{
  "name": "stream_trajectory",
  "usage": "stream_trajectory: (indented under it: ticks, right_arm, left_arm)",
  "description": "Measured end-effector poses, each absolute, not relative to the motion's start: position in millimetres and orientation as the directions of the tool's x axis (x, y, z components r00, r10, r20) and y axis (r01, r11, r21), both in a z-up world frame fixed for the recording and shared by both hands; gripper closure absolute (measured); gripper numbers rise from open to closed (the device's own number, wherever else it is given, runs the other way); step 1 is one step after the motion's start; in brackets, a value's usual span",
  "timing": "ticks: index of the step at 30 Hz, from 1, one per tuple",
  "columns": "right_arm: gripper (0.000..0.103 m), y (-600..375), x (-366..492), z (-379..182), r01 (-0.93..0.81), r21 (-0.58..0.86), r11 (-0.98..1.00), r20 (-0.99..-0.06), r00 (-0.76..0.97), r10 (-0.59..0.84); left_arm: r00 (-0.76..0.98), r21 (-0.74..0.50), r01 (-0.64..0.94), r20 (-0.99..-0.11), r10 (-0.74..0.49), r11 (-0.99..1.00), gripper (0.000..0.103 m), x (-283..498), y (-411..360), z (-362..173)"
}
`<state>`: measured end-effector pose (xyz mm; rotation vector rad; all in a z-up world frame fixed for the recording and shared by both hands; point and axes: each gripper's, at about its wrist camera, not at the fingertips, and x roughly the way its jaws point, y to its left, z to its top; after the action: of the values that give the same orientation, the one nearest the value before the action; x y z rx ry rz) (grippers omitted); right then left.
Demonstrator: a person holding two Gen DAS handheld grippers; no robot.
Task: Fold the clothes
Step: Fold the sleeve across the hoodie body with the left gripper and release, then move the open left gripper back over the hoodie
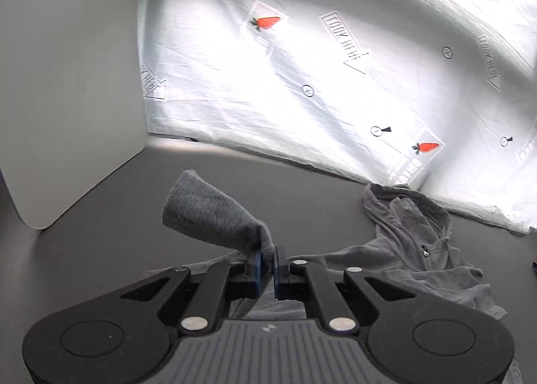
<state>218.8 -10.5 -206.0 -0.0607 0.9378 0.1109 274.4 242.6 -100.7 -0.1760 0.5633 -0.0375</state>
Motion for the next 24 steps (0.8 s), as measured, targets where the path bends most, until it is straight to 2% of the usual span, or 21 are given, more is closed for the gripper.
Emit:
stream_trajectory:
  ticks: [2, 5, 8, 9, 11, 13, 15, 17, 21, 24]
  right_arm:
    - [0.007, -22, 218, -204, -0.095, 0.021, 0.995, -0.804, 0.589, 0.073]
    - [0.007, -40, 216, -202, -0.036, 0.009, 0.999, -0.799, 0.6, 0.029]
    - [0.007, -66, 213, -196, 0.053, 0.071, 0.996, -0.793, 0.609, 0.024]
    - [0.007, -77, 212, -194, 0.086, 0.116, 0.99, -0.791, 0.61, 0.04]
    - [0.01, -96, 212, -189, 0.146, 0.208, 0.967, -0.785, 0.615, 0.076]
    - [0.015, -106, 219, -186, 0.16, 0.33, 0.93, -0.761, 0.628, 0.162]
    - [0.024, -114, 226, -183, 0.165, 0.436, 0.884, -0.728, 0.642, 0.239]
    - [0.042, -104, 242, -180, 0.107, 0.429, 0.897, -0.715, 0.647, 0.265]
    - [0.043, -62, 268, -188, -0.001, 0.374, 0.928, -0.729, 0.618, 0.294]
    - [0.043, -48, 289, -201, 0.013, 0.346, 0.938, -0.764, 0.584, 0.274]
  left_arm:
    - [0.811, -0.14, 0.143, -0.551, -0.197, 0.98, 0.09, 272, 191, -111]
    - [0.687, -0.111, 0.369, -0.636, -0.351, 0.923, 0.063, 268, 129, -139]
    - [0.59, -0.136, 0.492, -0.674, -0.444, 0.86, 0.059, 252, 101, -160]
    - [0.59, -0.147, 0.494, -0.666, -0.455, 0.857, 0.052, 247, 103, -162]
    - [0.607, -0.16, 0.46, -0.661, -0.441, 0.873, 0.039, 243, 112, -164]
    - [0.625, -0.163, 0.376, -0.682, -0.379, 0.912, 0.037, 248, 127, -170]
    - [0.617, -0.176, 0.256, -0.727, -0.301, 0.951, 0.037, 258, 150, -177]
    - [0.607, -0.187, 0.138, -0.76, -0.232, 0.973, 0.037, 265, 173, -183]
    - [0.608, -0.18, -0.001, -0.781, -0.142, 0.984, 0.037, 262, 211, -187]
    - [0.6, -0.169, -0.077, -0.795, -0.09, 0.983, 0.036, 251, 233, -189]
